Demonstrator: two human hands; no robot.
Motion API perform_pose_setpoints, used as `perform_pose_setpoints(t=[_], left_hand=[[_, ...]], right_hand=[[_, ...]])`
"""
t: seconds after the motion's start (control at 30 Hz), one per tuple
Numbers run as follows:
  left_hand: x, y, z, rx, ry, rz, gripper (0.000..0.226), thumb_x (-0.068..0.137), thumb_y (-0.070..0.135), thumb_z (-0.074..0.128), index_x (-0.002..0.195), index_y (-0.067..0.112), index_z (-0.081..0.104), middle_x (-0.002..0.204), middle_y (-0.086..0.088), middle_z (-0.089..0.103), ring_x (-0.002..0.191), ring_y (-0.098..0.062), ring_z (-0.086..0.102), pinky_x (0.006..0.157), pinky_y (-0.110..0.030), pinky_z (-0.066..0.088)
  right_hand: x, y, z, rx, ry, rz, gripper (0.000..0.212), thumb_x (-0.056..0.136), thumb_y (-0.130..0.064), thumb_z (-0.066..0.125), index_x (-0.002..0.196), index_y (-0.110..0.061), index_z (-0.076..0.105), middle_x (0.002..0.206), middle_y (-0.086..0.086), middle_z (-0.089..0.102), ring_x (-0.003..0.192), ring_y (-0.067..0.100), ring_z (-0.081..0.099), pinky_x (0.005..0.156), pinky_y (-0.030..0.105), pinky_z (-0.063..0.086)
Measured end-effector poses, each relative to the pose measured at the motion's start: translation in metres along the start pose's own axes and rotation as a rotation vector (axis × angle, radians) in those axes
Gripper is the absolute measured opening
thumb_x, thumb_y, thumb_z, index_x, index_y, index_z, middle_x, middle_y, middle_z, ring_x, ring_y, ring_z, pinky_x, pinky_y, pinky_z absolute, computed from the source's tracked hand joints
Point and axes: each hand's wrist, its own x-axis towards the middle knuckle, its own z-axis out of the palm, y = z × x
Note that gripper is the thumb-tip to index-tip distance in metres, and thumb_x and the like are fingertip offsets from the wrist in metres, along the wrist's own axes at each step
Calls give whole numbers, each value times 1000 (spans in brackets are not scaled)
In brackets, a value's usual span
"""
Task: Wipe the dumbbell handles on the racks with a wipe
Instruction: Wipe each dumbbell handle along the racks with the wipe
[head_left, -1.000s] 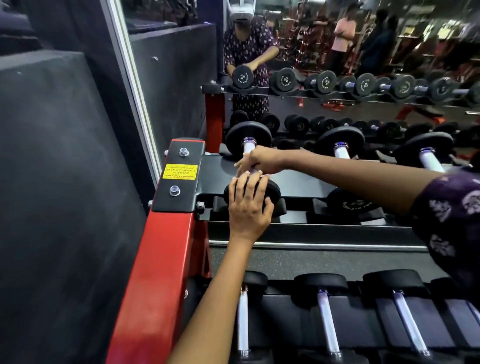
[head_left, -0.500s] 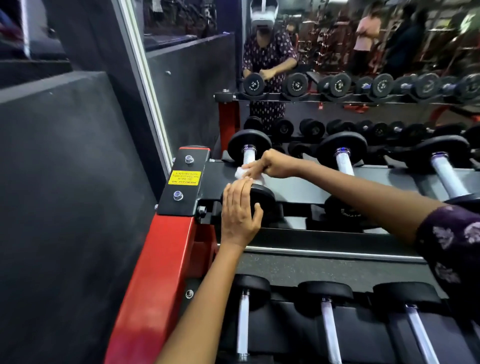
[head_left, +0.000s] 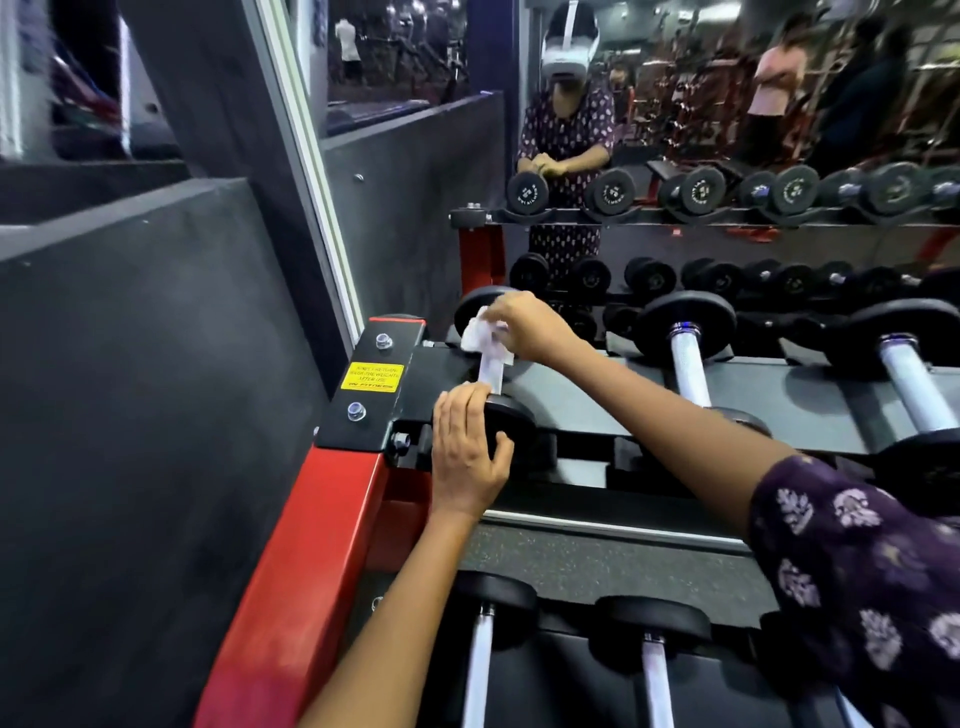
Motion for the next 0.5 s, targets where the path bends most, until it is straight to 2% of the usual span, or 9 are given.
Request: perform_pose_setpoints(t=[0.03,0.1,0.2,0.3,0.37,0.43,0.5], left_hand=[[1,1,0,-1,3,0,54,73,18,48,125,5,43,121,-20,57,118,-29,44,117,-34,18],[1,1,0,-2,6,-1,54,72,18,49,125,5,43,122,-18,55,117,-28,44,117,-34,18],[1,2,2,10,17,2,55,72,19,49,125,5,43,121,-19,55,117,-29,44,116,-35,19],[1,2,4,18,39,3,55,72,20,49,124,4,44,119,-19,55,116,-29,45,116,-35,19],[0,3,7,24,58,-2,54,72,20,49,123,4,44,118,-19,55,115,-30,45,115,-35,20],[2,4,10,32,80,-16,53,72,22,49,121,4,44,114,-22,59,113,-30,45,113,-37,21],[3,5,13,44,92,-24,52,71,23,49,120,4,44,111,-24,60,112,-31,44,111,-40,23]], right_hand=[[1,0,2,-12,127,-5,21,71,3,51,86,4,65,85,21,63,82,36,58,66,40,49],[-6,-4,15,38,218,-38,21,70,1,47,84,4,62,80,19,61,77,35,60,59,37,51],[-20,-10,29,279,129,83,24,73,5,57,97,4,59,88,18,62,80,28,56,72,33,44],[-26,-4,30,462,122,218,28,72,0,67,99,5,62,83,8,53,78,16,47,62,16,35],[-25,1,26,461,77,222,18,76,-5,68,92,4,67,71,0,48,77,17,48,58,17,30],[-19,8,23,459,108,243,15,78,-7,69,90,2,72,72,8,56,76,22,54,61,17,32],[-15,10,26,422,123,231,16,79,-5,68,93,-2,74,88,20,61,84,29,60,63,15,32]])
